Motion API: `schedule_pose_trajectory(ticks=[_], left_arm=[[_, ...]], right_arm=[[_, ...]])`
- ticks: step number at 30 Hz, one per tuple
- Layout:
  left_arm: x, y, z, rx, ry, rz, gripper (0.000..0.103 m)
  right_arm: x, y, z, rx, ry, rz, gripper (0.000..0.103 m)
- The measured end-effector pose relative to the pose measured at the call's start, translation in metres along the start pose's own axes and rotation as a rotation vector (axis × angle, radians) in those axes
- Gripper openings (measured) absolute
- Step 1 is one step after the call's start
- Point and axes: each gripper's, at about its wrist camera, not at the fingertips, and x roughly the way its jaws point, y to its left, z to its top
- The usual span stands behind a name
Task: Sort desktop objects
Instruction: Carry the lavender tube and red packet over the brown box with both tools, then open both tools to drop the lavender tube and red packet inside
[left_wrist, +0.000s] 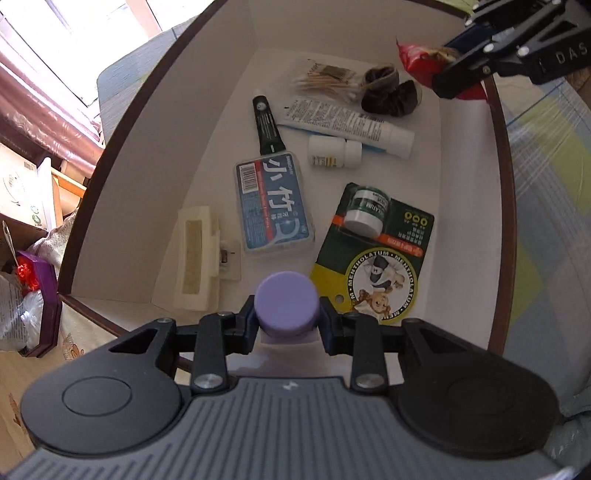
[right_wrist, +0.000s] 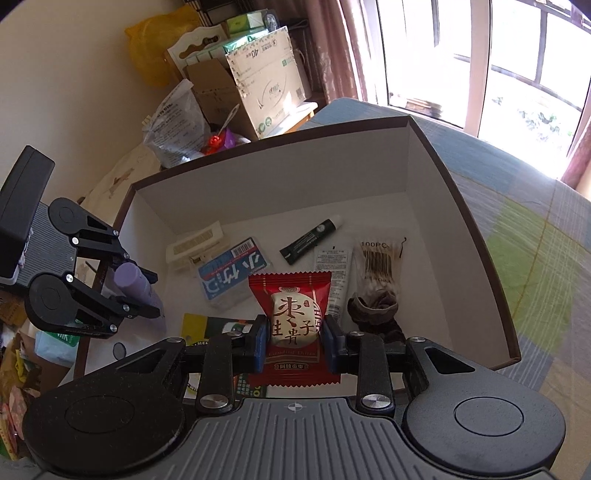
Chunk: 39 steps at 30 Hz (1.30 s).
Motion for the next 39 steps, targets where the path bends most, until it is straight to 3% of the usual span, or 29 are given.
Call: schedule_pose_trajectory(ticks=[13,39], left_arm=[[-0.001,0.001,0.0,0.033,0.007,0.044,0.032],[-0.011,0.01,-0.004,-0.003,-0.042,0.057,0.033]], right_arm=[[0.003,-0.003,-0.001,-0.021,0.031,-0.029,0.033],[0.029,0.019,0.005,-0.117,0.127,0.011,0.033]])
